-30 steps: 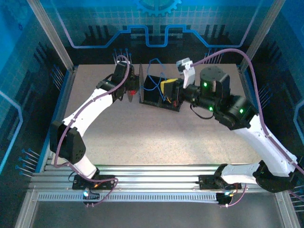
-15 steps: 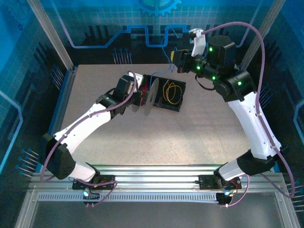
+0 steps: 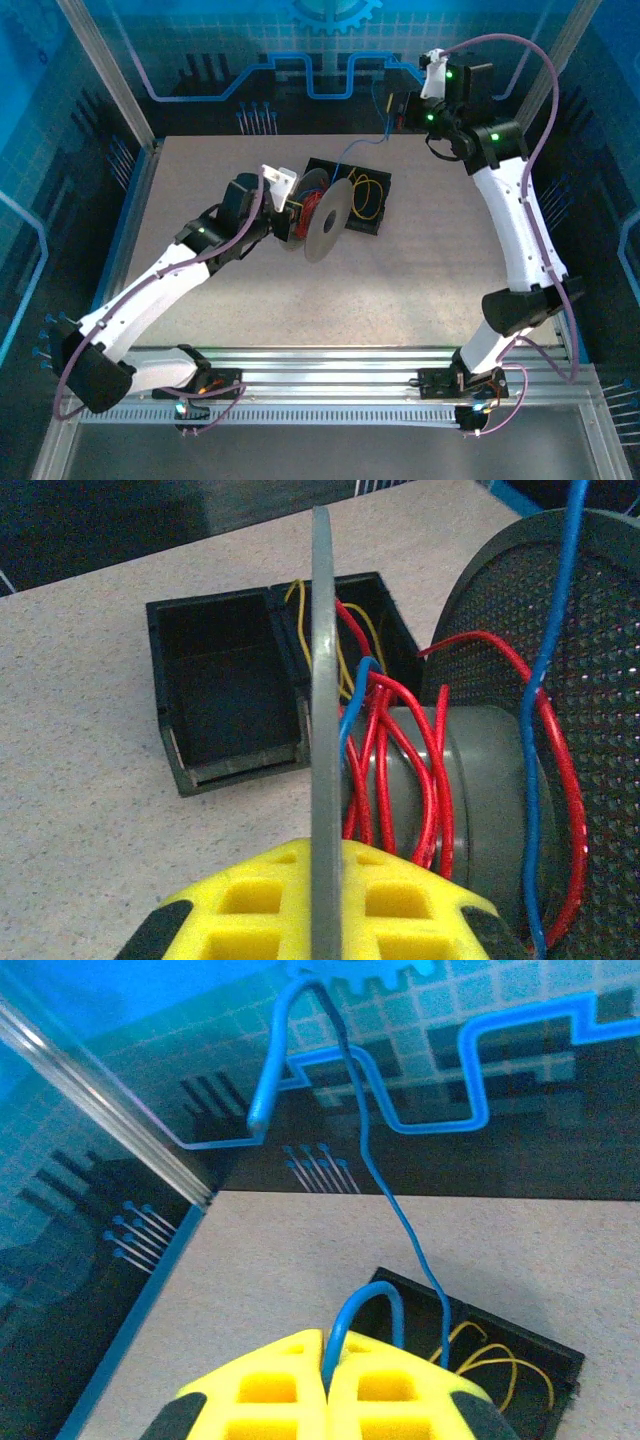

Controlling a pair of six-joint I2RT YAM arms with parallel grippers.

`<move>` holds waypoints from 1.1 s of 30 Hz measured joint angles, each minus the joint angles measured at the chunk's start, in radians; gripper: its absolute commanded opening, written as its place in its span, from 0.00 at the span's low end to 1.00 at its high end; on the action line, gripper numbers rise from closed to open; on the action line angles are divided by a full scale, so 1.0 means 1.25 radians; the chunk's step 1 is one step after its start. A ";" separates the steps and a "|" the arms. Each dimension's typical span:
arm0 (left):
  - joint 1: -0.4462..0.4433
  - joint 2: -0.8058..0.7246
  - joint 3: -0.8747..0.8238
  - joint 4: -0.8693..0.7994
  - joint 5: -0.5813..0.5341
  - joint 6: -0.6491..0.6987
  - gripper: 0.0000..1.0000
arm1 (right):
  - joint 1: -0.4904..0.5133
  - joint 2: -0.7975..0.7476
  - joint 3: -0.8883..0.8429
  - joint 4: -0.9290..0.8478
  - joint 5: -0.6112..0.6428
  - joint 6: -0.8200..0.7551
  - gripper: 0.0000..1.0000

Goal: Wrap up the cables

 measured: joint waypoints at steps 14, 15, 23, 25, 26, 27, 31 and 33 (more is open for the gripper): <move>0.086 -0.118 -0.010 -0.005 0.196 -0.131 0.00 | -0.111 0.086 -0.140 0.013 -0.060 0.001 0.00; 0.105 -0.124 -0.010 -0.004 0.213 -0.148 0.00 | -0.114 0.086 -0.160 0.022 -0.066 0.001 0.00; 0.224 -0.143 -0.010 0.052 0.334 -0.326 0.00 | -0.110 0.054 -0.402 0.137 -0.128 0.017 0.00; 0.247 -0.143 -0.011 0.075 0.351 -0.376 0.00 | -0.099 0.035 -0.461 0.170 -0.135 0.023 0.00; 0.258 -0.143 -0.011 0.085 0.356 -0.399 0.00 | -0.092 0.024 -0.486 0.188 -0.137 0.026 0.00; 0.272 -0.143 -0.011 0.098 0.361 -0.425 0.00 | -0.083 0.012 -0.511 0.205 -0.137 0.029 0.00; 0.304 -0.143 -0.015 0.139 0.355 -0.510 0.00 | -0.039 -0.037 -0.599 0.275 -0.135 0.038 0.00; 0.306 -0.142 -0.015 0.156 0.338 -0.545 0.00 | -0.010 -0.059 -0.637 0.306 -0.125 0.044 0.00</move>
